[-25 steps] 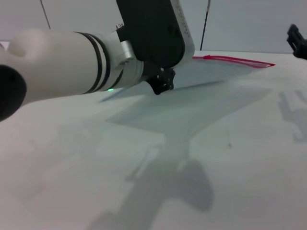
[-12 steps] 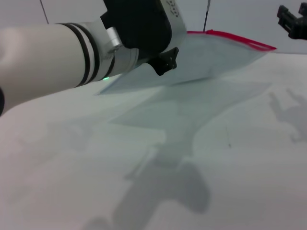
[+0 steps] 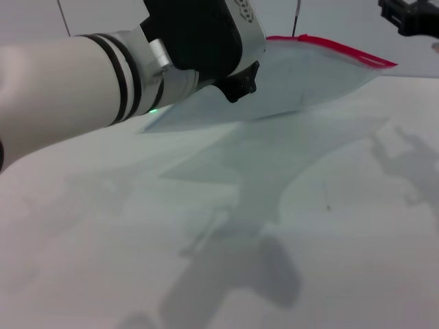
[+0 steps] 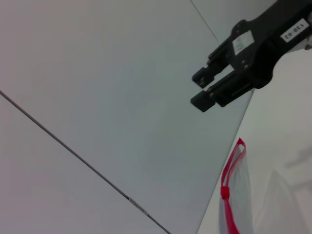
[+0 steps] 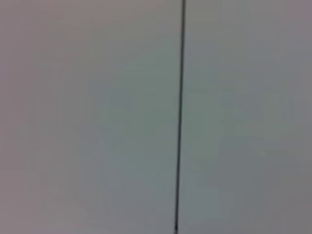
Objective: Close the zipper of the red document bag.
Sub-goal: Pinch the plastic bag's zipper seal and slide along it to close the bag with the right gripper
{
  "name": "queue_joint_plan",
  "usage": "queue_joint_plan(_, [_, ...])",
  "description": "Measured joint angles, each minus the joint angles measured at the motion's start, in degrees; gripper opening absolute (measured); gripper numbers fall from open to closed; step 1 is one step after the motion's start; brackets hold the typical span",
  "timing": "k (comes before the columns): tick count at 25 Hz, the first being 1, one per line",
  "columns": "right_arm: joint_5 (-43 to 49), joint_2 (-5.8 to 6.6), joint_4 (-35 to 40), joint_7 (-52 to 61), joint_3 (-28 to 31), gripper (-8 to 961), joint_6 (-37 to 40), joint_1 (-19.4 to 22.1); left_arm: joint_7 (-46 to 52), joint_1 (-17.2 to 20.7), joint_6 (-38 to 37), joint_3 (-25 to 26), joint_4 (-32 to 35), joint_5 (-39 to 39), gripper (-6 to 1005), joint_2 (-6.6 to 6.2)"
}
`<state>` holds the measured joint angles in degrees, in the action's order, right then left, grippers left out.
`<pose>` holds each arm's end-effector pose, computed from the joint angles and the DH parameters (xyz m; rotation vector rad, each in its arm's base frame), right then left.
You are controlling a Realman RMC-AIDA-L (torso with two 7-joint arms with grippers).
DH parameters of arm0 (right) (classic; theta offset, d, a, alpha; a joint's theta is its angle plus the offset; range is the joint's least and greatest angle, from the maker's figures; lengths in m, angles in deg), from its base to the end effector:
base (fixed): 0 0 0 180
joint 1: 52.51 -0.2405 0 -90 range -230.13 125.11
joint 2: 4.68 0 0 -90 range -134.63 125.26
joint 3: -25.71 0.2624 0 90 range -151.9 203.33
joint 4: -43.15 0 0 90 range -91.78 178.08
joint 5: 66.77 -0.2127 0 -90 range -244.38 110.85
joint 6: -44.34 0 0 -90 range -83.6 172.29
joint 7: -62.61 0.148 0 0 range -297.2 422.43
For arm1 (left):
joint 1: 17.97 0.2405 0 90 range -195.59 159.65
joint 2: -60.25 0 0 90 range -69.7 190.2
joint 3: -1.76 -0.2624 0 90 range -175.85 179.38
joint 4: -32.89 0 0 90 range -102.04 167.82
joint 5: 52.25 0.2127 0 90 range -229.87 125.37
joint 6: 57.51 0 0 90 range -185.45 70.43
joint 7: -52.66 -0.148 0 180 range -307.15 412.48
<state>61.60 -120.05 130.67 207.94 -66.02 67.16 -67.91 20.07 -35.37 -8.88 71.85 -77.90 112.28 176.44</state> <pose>0.1580 0.4021 0.0562 -1.9646 0.5738 0.5455 -0.0679 0.3342 0.0039 -2.2498 0.1334 -0.0086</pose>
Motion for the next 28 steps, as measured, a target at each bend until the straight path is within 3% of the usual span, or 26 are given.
queue_joint_plan(10, [-19.54,-0.33,-1.63,-17.93,7.86,506,12.78,-3.14,-0.02,0.49,-1.91,-0.07,0.17,0.00,53,0.07])
queue_joint_plan(18, [-22.17,-0.39,-2.67,-31.02,12.64,493,23.57,-5.58,-0.02,0.54,-2.05,0.16,-0.03,0.00,53,0.09])
queue_joint_plan(28, [-26.96,-0.22,-11.97,-49.44,27.40,484,45.35,-13.21,-0.01,0.20,-2.76,-0.09,-0.83,0.00,54,0.09])
